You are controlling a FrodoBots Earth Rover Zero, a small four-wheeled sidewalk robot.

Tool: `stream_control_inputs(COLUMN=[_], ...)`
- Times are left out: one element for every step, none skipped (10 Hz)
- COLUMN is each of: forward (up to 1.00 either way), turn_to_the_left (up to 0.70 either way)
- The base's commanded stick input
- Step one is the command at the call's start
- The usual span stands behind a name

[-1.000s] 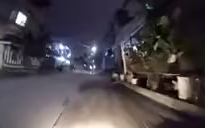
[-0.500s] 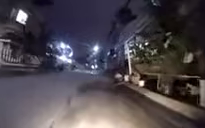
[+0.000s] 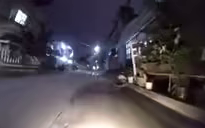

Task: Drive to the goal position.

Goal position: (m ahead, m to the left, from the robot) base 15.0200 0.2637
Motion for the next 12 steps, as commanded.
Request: stream_control_inputs(forward=[0.70, 0.70, 0.70, 0.70, 0.70, 0.70, 0.70, 0.70, 0.70, 0.70, 0.70, 0.70], turn_to_the_left=[0.00, 0.00, 0.00, 0.00, 0.00, 0.00, 0.00, 0.00, 0.00, 0.00, 0.00, 0.00])
